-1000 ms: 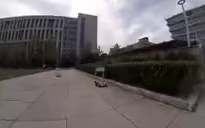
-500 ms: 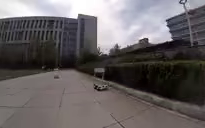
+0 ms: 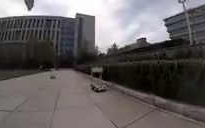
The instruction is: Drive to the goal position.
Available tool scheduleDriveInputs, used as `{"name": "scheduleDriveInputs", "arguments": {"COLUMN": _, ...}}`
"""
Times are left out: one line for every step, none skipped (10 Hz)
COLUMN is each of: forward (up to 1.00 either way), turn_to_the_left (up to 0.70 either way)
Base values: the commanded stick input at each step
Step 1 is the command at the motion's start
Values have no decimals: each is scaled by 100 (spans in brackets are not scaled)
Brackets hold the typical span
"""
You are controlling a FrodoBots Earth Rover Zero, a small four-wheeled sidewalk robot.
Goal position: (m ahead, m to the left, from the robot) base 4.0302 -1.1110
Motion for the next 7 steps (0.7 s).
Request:
{"name": "scheduleDriveInputs", "arguments": {"forward": 70, "turn_to_the_left": 0}}
{"name": "scheduleDriveInputs", "arguments": {"forward": 70, "turn_to_the_left": 0}}
{"name": "scheduleDriveInputs", "arguments": {"forward": 70, "turn_to_the_left": 0}}
{"name": "scheduleDriveInputs", "arguments": {"forward": 70, "turn_to_the_left": 0}}
{"name": "scheduleDriveInputs", "arguments": {"forward": 70, "turn_to_the_left": 0}}
{"name": "scheduleDriveInputs", "arguments": {"forward": 30, "turn_to_the_left": 0}}
{"name": "scheduleDriveInputs", "arguments": {"forward": 0, "turn_to_the_left": 0}}
